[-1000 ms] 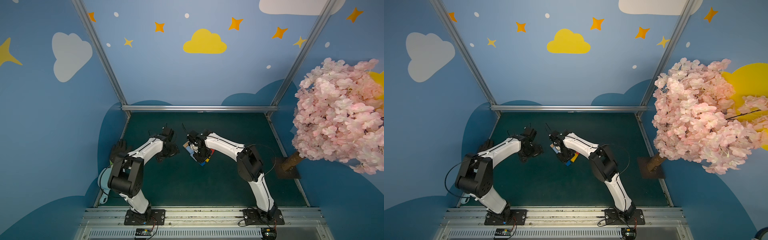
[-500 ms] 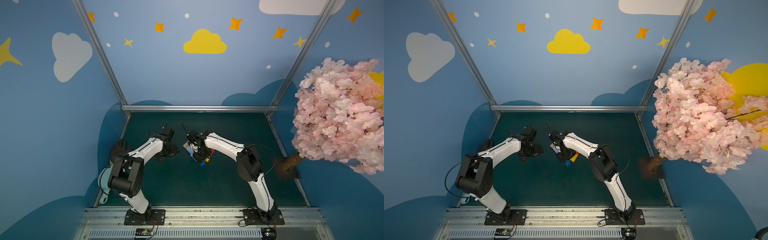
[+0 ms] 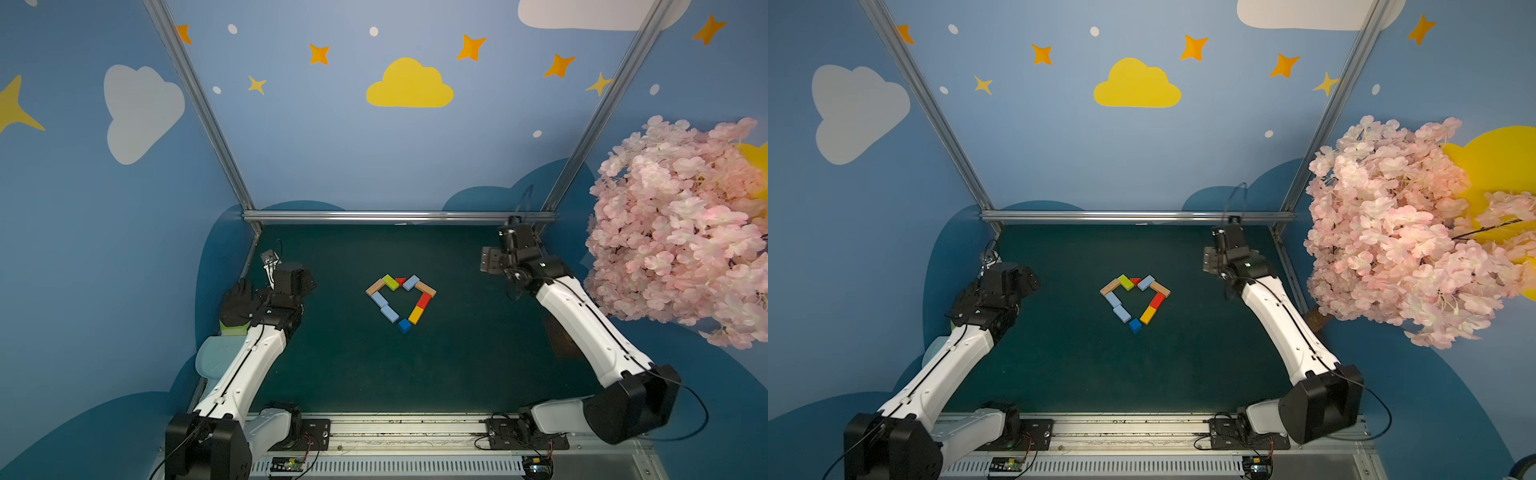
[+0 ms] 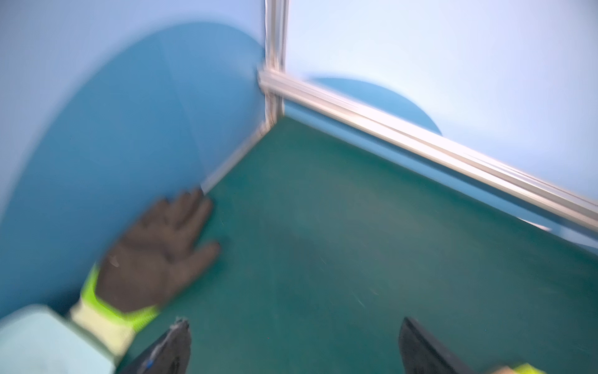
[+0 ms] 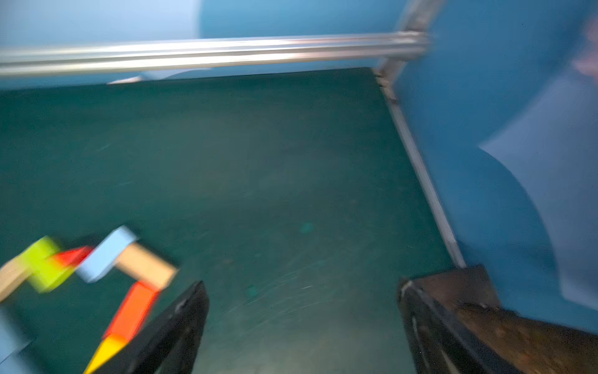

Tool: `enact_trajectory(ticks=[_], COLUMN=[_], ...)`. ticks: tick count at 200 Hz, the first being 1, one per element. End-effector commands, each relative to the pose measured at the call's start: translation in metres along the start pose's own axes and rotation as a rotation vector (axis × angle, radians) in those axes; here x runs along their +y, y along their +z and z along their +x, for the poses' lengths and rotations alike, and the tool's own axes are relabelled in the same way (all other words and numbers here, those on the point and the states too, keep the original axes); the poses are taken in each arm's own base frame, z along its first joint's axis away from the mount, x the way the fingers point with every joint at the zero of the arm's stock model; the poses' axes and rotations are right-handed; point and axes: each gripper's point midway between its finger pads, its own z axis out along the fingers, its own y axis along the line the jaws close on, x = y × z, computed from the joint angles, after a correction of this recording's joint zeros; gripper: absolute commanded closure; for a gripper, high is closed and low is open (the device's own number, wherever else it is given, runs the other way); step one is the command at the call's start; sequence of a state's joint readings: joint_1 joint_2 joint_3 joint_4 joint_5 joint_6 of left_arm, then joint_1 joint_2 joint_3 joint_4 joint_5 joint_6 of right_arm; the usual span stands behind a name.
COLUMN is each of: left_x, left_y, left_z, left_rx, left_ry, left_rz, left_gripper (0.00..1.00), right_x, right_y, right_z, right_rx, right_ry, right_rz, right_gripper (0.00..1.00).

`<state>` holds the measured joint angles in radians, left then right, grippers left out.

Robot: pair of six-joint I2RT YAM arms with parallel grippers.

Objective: Assemble a heart with building blocks
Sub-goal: Reset both arms

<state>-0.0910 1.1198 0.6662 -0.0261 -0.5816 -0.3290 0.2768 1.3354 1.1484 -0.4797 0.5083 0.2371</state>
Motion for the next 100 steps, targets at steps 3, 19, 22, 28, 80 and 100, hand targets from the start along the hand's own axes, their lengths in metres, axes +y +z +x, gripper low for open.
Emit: enact_trajectory(ticks=[3,19,22,28,80,100], left_x=[0.016,0.013,0.012,0.011,-0.024,-0.056], left_y=[0.022,0.030,0.031,0.034,0.072,0.073], left_z=[0.010,0.034,0.037,0.044,0.055,0.062], left_rx=[-0.096,-0.041,-0.041,-0.045,-0.029,-0.027], left_ry=[0.171,0.169,0.174,0.176,0.096,0.208], left_rz=[-0.041,0.026,0.036,0.052,0.216,0.330], left_gripper=[0.00,0.00,0.00,0.00,0.01,0.02], right_x=[-0.004,-0.016,-0.019,-0.022,0.011,0.018], right_y=[0.070,0.094,0.100,0.109,0.112,0.098], right_z=[0.036,0.045,0.051,0.061,0.089,0.092], right_rx=[-0.184,-0.205,-0.156,-0.073,-0.049,-0.198], right_ry=[-0.043,-0.052,-0.032,0.010,-0.063,-0.058], right_rz=[0.028,0.022,0.014,-0.016,-0.268,-0.339], right_gripper=[0.07,0.07,0.07,0.07,0.07,0.07])
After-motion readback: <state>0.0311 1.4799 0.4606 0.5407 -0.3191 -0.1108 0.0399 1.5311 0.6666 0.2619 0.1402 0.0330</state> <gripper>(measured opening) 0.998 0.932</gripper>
